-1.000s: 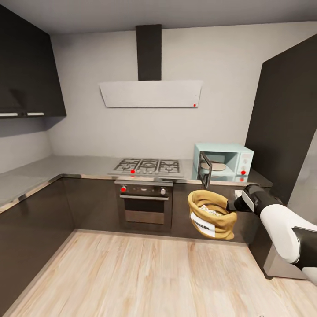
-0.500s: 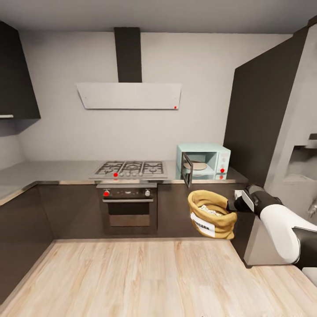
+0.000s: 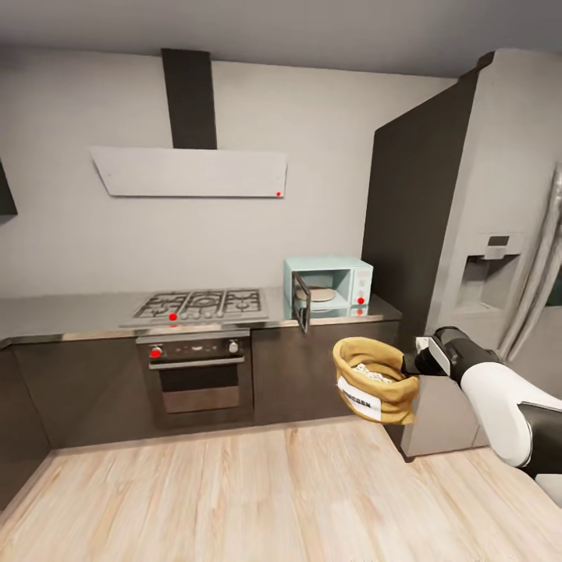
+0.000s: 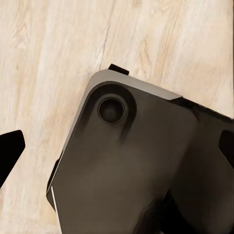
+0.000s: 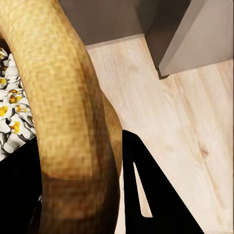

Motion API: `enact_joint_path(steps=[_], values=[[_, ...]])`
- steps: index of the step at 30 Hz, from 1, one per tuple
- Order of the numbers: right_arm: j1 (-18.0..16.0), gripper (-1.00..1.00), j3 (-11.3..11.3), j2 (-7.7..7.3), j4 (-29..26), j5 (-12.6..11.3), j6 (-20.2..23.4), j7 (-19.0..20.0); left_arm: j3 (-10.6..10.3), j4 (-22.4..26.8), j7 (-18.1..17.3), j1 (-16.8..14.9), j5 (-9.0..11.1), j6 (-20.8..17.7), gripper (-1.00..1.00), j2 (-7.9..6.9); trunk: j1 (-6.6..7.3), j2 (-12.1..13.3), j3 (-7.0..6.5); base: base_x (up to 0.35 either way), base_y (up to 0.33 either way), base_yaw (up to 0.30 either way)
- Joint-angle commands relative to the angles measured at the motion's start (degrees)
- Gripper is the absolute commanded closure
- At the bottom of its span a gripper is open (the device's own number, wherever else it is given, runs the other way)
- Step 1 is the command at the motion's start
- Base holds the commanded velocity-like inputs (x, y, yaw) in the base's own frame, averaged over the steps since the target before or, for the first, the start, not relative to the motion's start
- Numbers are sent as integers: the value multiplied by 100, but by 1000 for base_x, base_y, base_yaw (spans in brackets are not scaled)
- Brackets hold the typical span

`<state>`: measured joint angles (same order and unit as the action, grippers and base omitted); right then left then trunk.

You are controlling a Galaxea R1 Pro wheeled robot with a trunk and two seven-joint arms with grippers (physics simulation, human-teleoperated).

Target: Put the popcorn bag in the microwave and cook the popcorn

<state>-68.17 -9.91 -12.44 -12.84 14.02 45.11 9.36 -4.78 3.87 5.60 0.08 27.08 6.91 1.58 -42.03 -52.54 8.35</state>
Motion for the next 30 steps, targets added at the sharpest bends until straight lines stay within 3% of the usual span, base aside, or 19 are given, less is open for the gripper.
enact_joint_path(steps=[1, 9, 26, 30], values=[[-4, 100, -38, 2, -8, 57, 23, 48, -50, 9, 28, 1, 43, 11, -100, 0, -1, -6, 3, 0, 0, -257], [-4, 100, -42, 4, -8, 71, 17, 48, -50, 9, 28, 1, 43, 6, -100, 0, -1, -6, -33, 0, 0, -248], [-4, 100, -47, 8, -17, 95, 15, 90, -37, 7, 52, 1, 51, 16, -100, 0, -1, -6, -34, 0, 0, -2], [-4, 100, -42, 17, -16, 86, 16, 86, -74, 0, 38, 1, 50, 4, -100, -8, -1, -6, -34, 231, 0, 0]])
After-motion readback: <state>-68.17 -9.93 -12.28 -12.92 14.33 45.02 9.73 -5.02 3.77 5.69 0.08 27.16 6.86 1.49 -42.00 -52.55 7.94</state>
